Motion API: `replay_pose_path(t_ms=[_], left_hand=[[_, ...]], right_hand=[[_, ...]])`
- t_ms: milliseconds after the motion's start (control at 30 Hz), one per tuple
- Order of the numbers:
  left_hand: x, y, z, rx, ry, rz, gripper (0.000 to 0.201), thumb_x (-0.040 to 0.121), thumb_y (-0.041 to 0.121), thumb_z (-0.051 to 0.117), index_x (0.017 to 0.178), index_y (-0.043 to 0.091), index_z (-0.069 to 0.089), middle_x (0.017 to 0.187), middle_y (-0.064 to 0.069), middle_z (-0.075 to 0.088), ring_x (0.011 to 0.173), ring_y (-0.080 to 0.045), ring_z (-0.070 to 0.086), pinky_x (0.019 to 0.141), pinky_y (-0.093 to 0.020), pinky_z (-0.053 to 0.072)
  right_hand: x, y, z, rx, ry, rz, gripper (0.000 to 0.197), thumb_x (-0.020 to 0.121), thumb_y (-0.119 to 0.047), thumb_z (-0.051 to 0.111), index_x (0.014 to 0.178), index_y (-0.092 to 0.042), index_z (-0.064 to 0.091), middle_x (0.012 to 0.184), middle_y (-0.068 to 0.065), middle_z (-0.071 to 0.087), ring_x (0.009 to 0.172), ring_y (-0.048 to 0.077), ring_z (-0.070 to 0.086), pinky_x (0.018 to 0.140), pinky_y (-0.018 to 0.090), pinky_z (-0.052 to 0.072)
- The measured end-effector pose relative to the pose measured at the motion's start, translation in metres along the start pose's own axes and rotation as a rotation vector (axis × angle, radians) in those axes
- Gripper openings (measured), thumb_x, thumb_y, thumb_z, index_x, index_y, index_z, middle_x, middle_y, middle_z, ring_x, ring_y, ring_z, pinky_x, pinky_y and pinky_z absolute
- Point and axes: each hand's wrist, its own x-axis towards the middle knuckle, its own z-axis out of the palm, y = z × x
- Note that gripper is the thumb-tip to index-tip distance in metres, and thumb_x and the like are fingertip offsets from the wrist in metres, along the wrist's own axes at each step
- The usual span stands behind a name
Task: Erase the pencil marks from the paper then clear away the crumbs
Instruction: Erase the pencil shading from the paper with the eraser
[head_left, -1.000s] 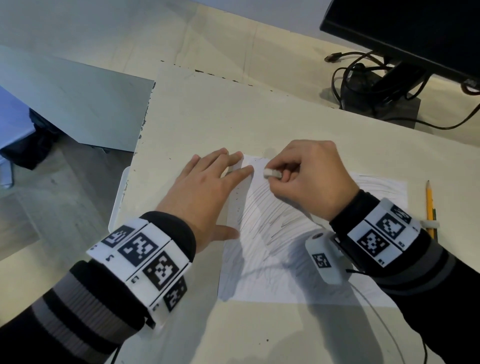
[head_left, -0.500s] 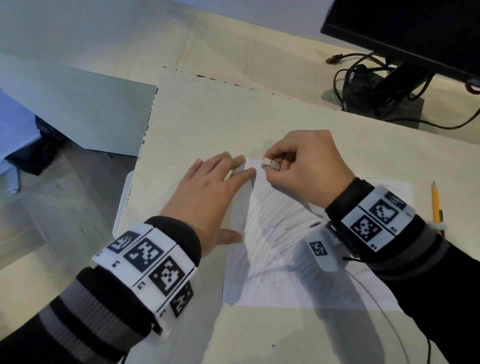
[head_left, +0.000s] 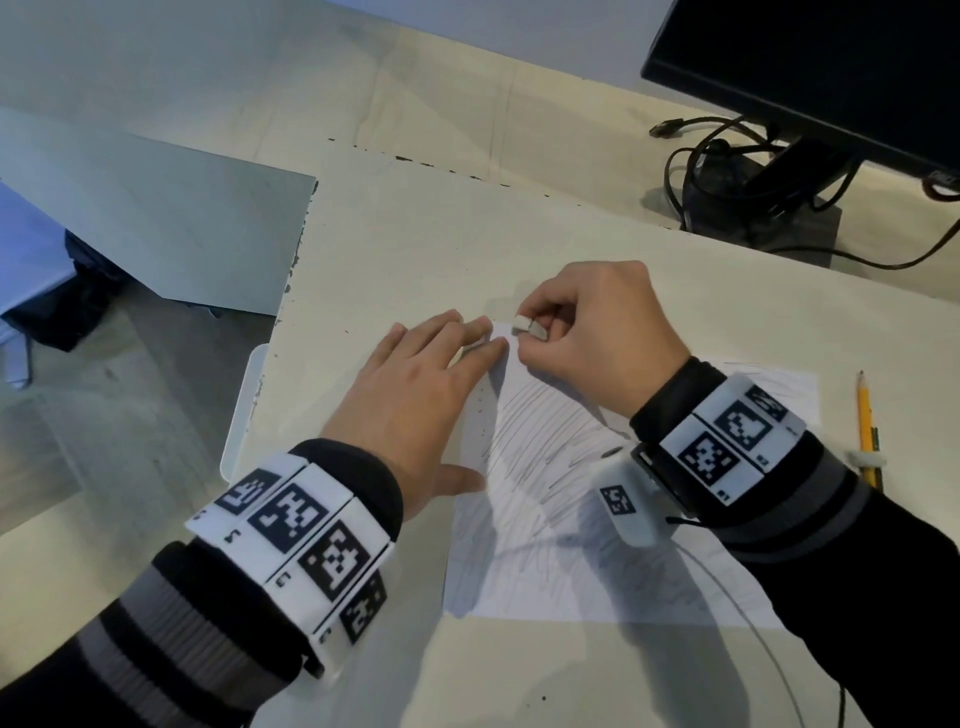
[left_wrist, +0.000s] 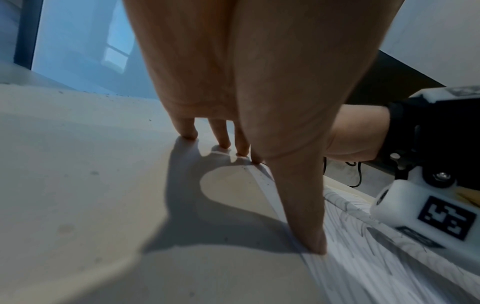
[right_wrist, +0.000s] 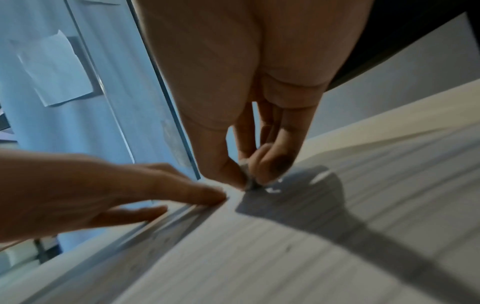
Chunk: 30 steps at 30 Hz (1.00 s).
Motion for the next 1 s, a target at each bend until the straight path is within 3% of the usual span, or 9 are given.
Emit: replay_pose_path(t_ms=[100, 233, 333, 433, 533, 700, 800, 1000], left_hand=[[-0.002, 0.000, -0.002, -0.010, -0.003, 0.001, 0.113, 0.076, 0.061, 0.072, 0.156, 0.031, -0.001, 0.162, 0.011, -0.002, 0.150, -0.013, -0.005, 0.124, -0.040, 0.005], [-0.001, 0.001, -0.001, -0.005, 0.003, -0.001, 0.113, 0.077, 0.061, 0.071, 0.156, 0.031, -0.003, 0.162, 0.011, -0.003, 0.150, -0.013, -0.006, 0.124, -0.040, 0.005], [-0.002, 0.001, -0.002, -0.018, -0.004, -0.003, 0.112, 0.077, 0.060, 0.072, 0.156, 0.032, -0.002, 0.162, 0.012, -0.002, 0.150, -0.013, -0.006, 0.124, -0.039, 0.003], [-0.002, 0.002, -0.002, -0.021, -0.002, -0.003, 0.111, 0.077, 0.060, 0.072, 0.156, 0.032, -0.001, 0.162, 0.012, -0.002, 0.150, -0.013, -0.006, 0.124, -0.038, 0.001], [-0.001, 0.002, -0.002, -0.019, -0.006, -0.004, 0.112, 0.077, 0.060, 0.072, 0.156, 0.032, -0.001, 0.163, 0.011, -0.003, 0.150, -0.013, -0.006, 0.124, -0.039, 0.003], [-0.002, 0.001, -0.001, -0.037, -0.001, -0.007, 0.112, 0.077, 0.061, 0.072, 0.157, 0.032, 0.000, 0.163, 0.011, -0.002, 0.150, -0.013, -0.007, 0.124, -0.039, 0.003], [-0.002, 0.001, 0.000, -0.019, -0.004, -0.006, 0.112, 0.076, 0.063, 0.071, 0.156, 0.032, -0.002, 0.162, 0.011, -0.003, 0.150, -0.012, -0.007, 0.124, -0.039, 0.003], [-0.001, 0.001, 0.000, -0.011, -0.007, -0.014, 0.113, 0.076, 0.064, 0.071, 0.156, 0.032, -0.002, 0.162, 0.012, -0.003, 0.150, -0.013, -0.006, 0.124, -0.040, 0.005]], right_hand=[[0.004, 0.007, -0.007, -0.013, 0.023, 0.098, 0.012, 0.069, -0.015, 0.072, 0.079, -0.016, 0.078, 0.067, -0.005, 0.067, 0.062, 0.007, 0.059, 0.064, 0.013, 0.043], [-0.008, -0.006, -0.001, -0.036, -0.051, -0.024, 0.013, 0.071, -0.016, 0.070, 0.081, -0.018, 0.078, 0.071, -0.006, 0.066, 0.064, 0.008, 0.059, 0.065, 0.016, 0.047], [-0.011, 0.005, -0.005, 0.009, -0.020, 0.079, 0.010, 0.067, -0.015, 0.073, 0.074, -0.021, 0.077, 0.063, -0.007, 0.067, 0.060, 0.008, 0.061, 0.061, 0.012, 0.047], [-0.015, 0.009, -0.005, -0.039, 0.030, 0.043, 0.013, 0.067, -0.012, 0.069, 0.075, -0.020, 0.077, 0.066, -0.007, 0.066, 0.060, 0.010, 0.059, 0.063, 0.024, 0.053], [-0.025, 0.004, 0.001, -0.039, -0.015, -0.065, 0.017, 0.067, -0.013, 0.068, 0.079, -0.019, 0.078, 0.072, -0.006, 0.065, 0.064, 0.010, 0.058, 0.065, 0.032, 0.054], [-0.023, 0.016, 0.000, -0.066, 0.086, -0.003, 0.015, 0.072, -0.014, 0.071, 0.084, -0.019, 0.079, 0.075, -0.004, 0.064, 0.067, 0.011, 0.058, 0.067, 0.032, 0.053], [-0.029, 0.009, 0.009, -0.040, 0.056, -0.086, 0.015, 0.073, -0.010, 0.072, 0.085, -0.015, 0.079, 0.078, -0.003, 0.065, 0.066, 0.011, 0.058, 0.065, 0.029, 0.053], [-0.028, 0.012, 0.009, -0.036, 0.078, -0.071, 0.011, 0.079, -0.012, 0.072, 0.088, -0.014, 0.079, 0.081, -0.002, 0.064, 0.067, 0.010, 0.057, 0.066, 0.029, 0.054]])
